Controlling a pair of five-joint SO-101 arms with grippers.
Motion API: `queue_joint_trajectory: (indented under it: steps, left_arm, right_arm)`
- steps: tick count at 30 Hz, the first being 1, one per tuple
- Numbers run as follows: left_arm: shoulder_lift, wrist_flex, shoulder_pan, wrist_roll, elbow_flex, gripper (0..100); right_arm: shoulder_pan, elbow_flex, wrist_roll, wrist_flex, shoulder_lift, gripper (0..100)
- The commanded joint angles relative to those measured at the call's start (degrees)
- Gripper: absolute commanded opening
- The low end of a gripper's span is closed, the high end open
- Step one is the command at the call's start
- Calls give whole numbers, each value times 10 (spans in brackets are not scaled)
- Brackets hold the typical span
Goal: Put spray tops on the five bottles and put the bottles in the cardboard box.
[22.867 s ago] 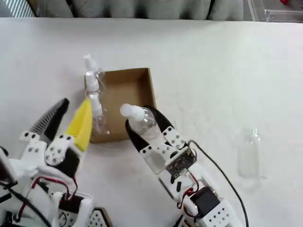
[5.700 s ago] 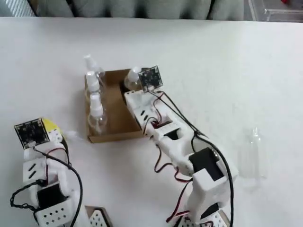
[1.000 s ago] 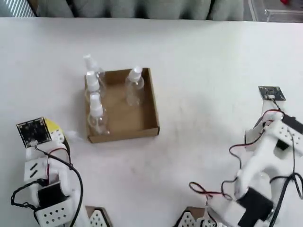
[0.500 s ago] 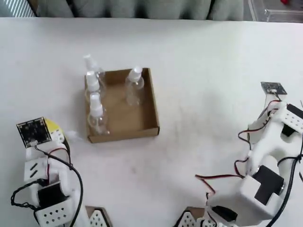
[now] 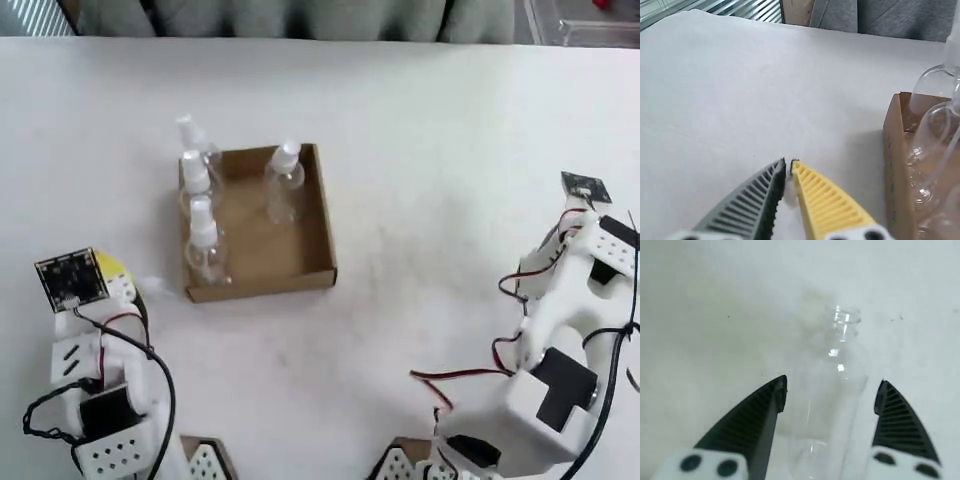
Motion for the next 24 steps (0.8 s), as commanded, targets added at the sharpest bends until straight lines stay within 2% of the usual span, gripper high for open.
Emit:
queue_joint_trajectory:
  steps: [1, 5, 17, 24]
  left_arm:
    - [-6, 2, 6, 4, -2, 46]
    - [-6, 2, 6, 4, -2, 46]
    - [-6, 2, 7, 4, -2, 46]
    - [-6, 2, 7, 4, -2, 46]
  right_arm:
    - [-7, -21, -29, 4, -3, 245]
    - [-7, -19, -64, -18, 0, 244]
    - [-5, -27, -65, -75, 69, 241]
    - [-5, -66, -62, -71, 74, 74]
